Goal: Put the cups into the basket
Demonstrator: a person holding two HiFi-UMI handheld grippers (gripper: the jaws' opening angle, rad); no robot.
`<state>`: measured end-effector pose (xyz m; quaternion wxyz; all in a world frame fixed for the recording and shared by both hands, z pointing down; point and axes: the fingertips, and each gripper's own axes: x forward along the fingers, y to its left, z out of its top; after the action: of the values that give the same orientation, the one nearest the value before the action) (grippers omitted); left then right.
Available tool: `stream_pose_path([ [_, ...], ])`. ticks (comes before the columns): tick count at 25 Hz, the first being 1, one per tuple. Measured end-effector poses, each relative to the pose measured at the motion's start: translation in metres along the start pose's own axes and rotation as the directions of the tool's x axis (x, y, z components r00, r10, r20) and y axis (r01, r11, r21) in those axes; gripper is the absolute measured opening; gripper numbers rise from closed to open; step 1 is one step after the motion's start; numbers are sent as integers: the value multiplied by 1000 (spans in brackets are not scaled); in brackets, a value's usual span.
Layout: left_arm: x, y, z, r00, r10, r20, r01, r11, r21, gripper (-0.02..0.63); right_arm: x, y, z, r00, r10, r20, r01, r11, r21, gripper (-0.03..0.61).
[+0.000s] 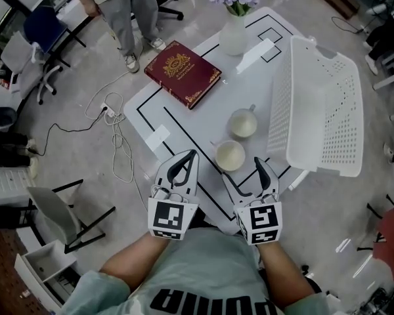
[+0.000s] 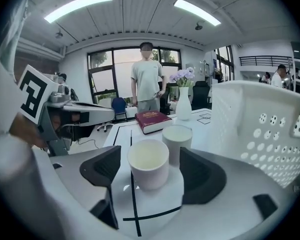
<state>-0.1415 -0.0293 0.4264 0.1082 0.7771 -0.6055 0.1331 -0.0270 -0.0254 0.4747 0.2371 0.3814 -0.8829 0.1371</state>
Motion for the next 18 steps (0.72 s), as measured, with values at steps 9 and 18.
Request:
stream_pose_path([
  [9, 15, 15, -27, 997, 42, -72, -42, 999, -2, 5, 32, 4, -1, 999, 42, -28, -42, 999, -21, 382],
  [18, 21, 24, -36, 995, 41, -91, -41, 999, -5, 5, 53, 11, -13, 996, 52, -73, -56, 997, -53, 396],
])
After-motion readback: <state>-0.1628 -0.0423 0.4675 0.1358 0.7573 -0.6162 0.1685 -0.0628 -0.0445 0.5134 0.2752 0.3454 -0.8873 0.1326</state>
